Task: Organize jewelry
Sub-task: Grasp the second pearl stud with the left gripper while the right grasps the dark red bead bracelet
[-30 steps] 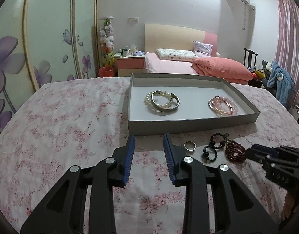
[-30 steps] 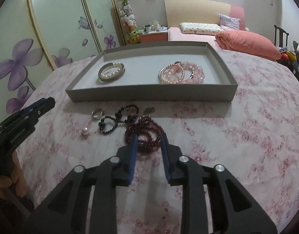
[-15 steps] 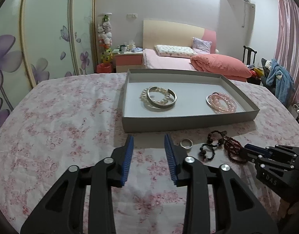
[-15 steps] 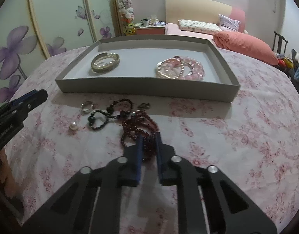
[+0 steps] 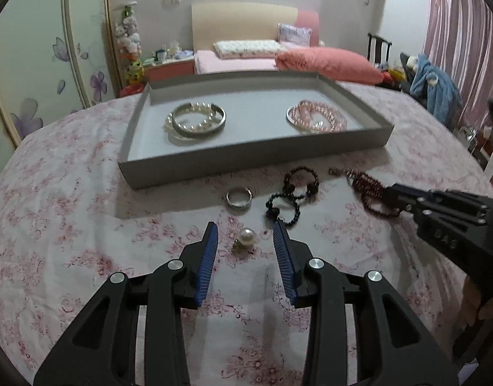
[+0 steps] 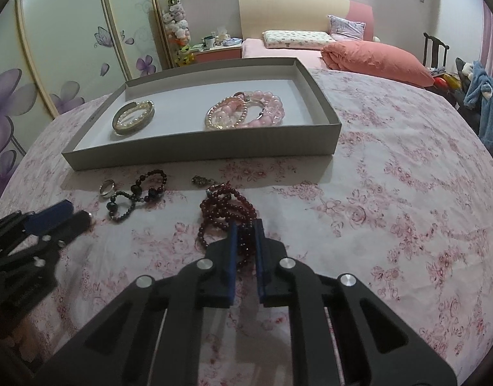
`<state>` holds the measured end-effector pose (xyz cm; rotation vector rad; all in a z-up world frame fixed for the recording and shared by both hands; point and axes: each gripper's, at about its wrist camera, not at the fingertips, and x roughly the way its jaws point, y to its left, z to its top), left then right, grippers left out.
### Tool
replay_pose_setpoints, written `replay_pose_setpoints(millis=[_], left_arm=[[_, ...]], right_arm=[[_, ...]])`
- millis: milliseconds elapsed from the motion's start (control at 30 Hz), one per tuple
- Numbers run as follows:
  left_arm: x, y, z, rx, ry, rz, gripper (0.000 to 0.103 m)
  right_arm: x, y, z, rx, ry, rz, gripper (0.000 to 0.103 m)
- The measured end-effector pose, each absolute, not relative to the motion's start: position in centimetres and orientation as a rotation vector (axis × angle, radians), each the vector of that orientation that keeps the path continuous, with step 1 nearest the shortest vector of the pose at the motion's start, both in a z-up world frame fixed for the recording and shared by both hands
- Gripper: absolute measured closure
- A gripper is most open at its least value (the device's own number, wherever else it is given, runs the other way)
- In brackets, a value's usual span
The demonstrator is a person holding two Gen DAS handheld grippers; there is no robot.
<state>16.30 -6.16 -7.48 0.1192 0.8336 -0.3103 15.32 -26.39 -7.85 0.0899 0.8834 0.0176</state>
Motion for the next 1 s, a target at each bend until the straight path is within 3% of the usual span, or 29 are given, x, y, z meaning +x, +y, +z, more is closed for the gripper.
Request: replay_pose_setpoints(millis=[100, 267, 467, 567, 800, 900, 1000], left_arm=[[17.0, -6.4, -8.0, 0.114, 0.864, -0.291, 0.067], [17.7, -6.2, -8.3, 0.107, 0.887, -0.269, 0.087], [18.1, -4.5, -8.2, 0.085, 0.889, -0.206, 0.089], [18.1, -3.7, -8.1, 0.077, 0.890, -0.188, 0.089], [17.9, -3.4, -8.2, 0.072, 0.889, -0.184, 0.089], [17.9, -3.4, -8.2, 0.071, 0.889, -0.184, 0.089], [17.9, -3.4, -8.2, 0.070, 0.889, -0.184, 0.089]], right_arm=[[15.3, -26.5, -7.8, 0.097, 0.884, 0.021, 0.092], [15.4, -26.5, -7.8, 0.099, 0.883, 0.023, 0.092], [15.4, -26.6, -7.6, 0.118, 0.882, 0.043, 0.090], [15.3, -26.5, -7.3, 0.124, 0.868, 0.055, 0.075], [15.8, -25.8, -7.6, 0.092, 0.880, 0.059, 0.054], [16.2, -25.4, -8.1, 0.067, 0.904, 0.053, 0.048], [16.4, -25.0, -8.3, 0.043, 0.910, 0.050, 0.050]])
